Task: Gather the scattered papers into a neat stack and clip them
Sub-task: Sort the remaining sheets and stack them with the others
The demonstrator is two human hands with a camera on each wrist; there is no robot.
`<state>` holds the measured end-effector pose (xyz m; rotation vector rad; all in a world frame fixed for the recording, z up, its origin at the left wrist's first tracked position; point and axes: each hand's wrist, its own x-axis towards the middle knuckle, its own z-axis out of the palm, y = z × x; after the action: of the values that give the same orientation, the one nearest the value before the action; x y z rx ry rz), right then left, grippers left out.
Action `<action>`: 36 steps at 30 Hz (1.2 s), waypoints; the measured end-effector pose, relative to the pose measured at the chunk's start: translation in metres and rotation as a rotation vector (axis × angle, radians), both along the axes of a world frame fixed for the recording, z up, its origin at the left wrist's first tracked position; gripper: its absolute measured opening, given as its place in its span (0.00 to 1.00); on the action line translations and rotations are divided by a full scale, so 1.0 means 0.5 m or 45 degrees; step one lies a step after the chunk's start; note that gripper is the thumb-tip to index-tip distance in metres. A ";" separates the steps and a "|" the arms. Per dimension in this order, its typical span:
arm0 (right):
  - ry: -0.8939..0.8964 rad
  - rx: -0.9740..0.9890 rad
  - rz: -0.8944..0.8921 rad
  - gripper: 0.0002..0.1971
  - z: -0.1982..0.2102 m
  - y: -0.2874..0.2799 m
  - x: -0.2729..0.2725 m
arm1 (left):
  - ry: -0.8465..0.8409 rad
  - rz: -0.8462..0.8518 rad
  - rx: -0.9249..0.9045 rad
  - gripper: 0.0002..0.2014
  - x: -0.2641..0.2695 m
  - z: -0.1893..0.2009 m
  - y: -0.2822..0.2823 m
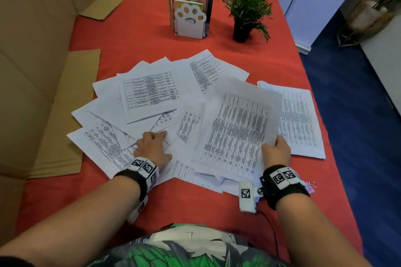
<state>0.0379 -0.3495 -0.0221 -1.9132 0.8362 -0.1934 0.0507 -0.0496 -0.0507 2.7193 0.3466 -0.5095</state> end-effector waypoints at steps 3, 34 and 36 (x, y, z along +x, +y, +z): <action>-0.084 0.174 0.025 0.14 0.013 -0.019 0.016 | -0.073 -0.050 -0.252 0.28 0.004 -0.012 0.005; 0.198 -0.291 0.371 0.11 0.002 0.040 0.062 | -0.223 0.673 -0.793 0.25 -0.017 0.027 0.130; 0.227 -0.182 0.448 0.10 -0.001 0.048 0.065 | -0.104 0.690 -0.971 0.28 -0.016 0.014 0.119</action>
<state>0.0702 -0.3253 -0.0225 -2.2014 0.5984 0.1366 0.0426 0.0097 -0.0435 1.8064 0.6761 -0.2867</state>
